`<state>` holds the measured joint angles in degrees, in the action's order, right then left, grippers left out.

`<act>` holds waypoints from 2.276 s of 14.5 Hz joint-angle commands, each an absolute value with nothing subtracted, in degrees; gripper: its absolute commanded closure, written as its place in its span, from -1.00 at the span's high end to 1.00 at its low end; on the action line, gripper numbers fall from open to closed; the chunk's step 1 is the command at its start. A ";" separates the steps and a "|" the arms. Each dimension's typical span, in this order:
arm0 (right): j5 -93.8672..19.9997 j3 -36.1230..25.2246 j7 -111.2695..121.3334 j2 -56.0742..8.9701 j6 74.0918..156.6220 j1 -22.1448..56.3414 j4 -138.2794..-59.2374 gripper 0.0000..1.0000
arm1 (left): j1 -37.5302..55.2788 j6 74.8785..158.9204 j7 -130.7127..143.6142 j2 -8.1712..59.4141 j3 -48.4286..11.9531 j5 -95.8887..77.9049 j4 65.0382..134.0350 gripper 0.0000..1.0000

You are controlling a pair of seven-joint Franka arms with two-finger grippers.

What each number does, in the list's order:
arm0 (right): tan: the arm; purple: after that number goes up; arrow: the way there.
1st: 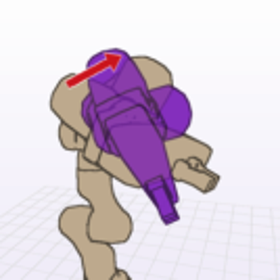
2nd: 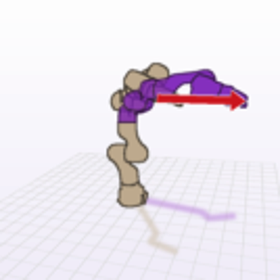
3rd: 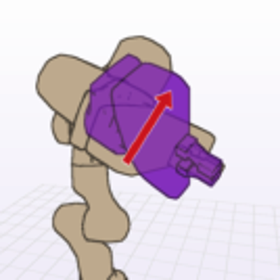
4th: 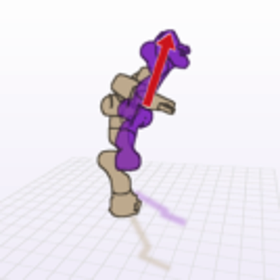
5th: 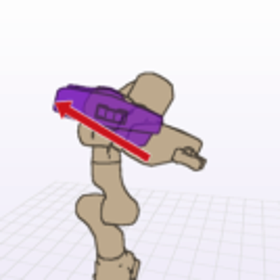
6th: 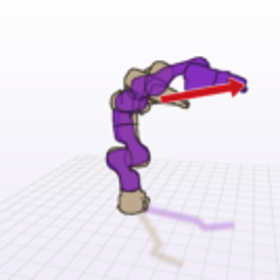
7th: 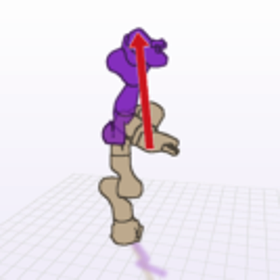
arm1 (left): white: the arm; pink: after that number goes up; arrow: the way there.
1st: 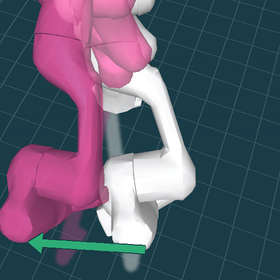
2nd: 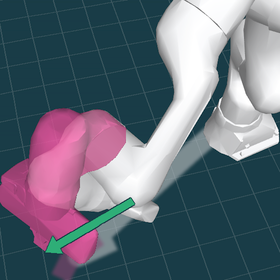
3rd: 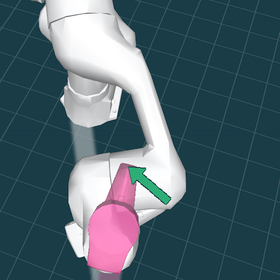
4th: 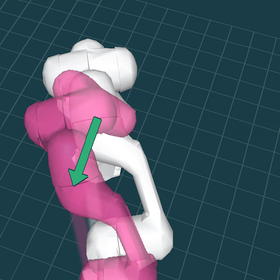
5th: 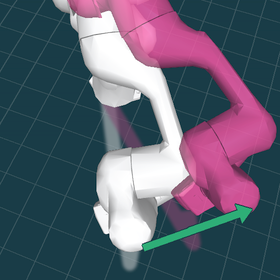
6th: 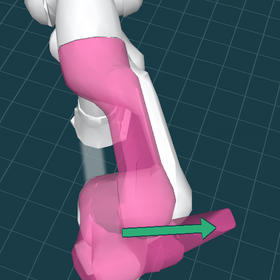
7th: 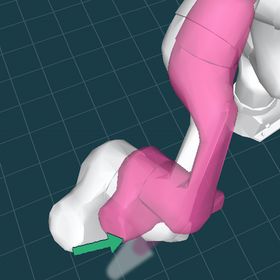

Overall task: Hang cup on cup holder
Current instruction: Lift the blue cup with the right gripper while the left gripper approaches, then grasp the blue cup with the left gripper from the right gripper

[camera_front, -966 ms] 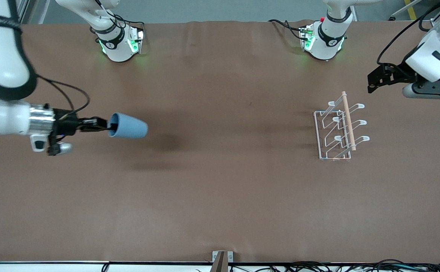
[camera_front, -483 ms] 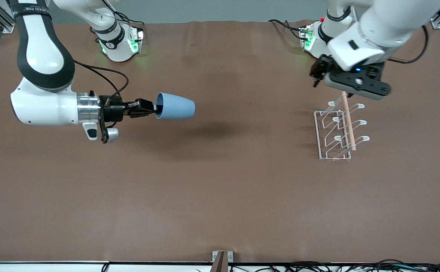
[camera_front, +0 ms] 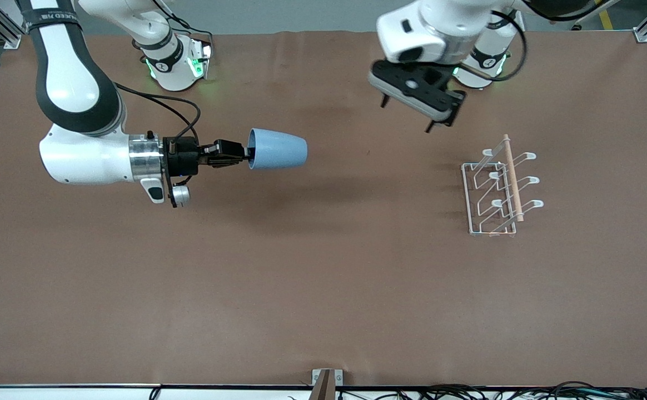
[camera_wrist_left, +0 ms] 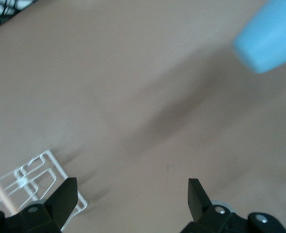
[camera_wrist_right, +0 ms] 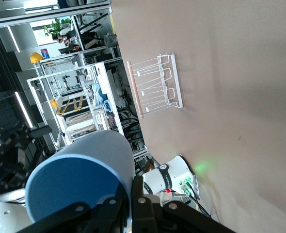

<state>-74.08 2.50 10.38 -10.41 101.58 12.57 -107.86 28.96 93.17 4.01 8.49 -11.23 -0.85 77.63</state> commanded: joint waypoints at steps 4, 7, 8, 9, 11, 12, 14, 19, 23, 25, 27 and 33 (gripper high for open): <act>-75.85 1.93 11.34 -10.98 101.51 13.18 -108.11 -0.96 | 34.00 100.17 -0.26 14.22 -11.16 -1.05 72.07 1.00; -75.85 1.93 11.60 -11.78 101.16 13.62 -107.67 -0.96 | 36.99 105.11 -0.35 16.61 -11.16 -1.14 71.98 0.99; -75.85 1.93 11.51 -11.78 101.16 13.71 -107.58 -0.96 | 37.52 106.16 -0.61 17.22 -11.25 -1.23 71.98 0.99; -75.85 2.02 11.51 -11.78 100.81 13.62 -107.67 -0.96 | 38.23 107.22 -1.49 17.40 -11.16 -1.23 71.98 0.99; -75.85 2.02 11.60 -11.78 100.02 13.71 -107.67 -0.95 | 38.67 108.71 -4.99 19.24 -11.77 -1.23 71.98 0.99; -75.85 2.02 12.04 -11.78 98.80 13.62 -107.67 -0.95 | 38.67 109.76 -7.53 20.03 -11.86 -1.23 71.98 0.98; -75.85 2.02 13.53 -11.78 96.60 13.36 -107.67 -0.95 | 38.67 111.70 -11.50 21.27 -11.95 -1.32 71.98 0.98; -75.85 2.02 13.98 -11.78 95.89 13.45 -107.75 -0.91 | 38.67 114.61 -16.08 22.59 -11.87 -1.23 71.98 0.97; -75.85 2.02 13.97 -11.78 95.54 13.54 -107.75 -0.91 | 38.67 116.89 -20.20 24.69 -11.95 -1.32 71.98 0.96; -75.85 2.02 13.97 -11.78 95.54 13.54 -107.75 -0.90 | 38.67 117.42 -20.30 25.13 -11.95 -1.32 71.98 0.95; -75.85 2.02 13.97 -11.78 95.54 13.62 -107.75 -0.89 | 38.76 118.04 -20.39 25.48 -11.95 -1.32 71.98 0.93; -75.85 2.02 13.97 -11.78 95.54 13.62 -107.84 -0.87 | 38.76 122.69 -20.74 27.77 -13.00 -1.32 72.07 0.93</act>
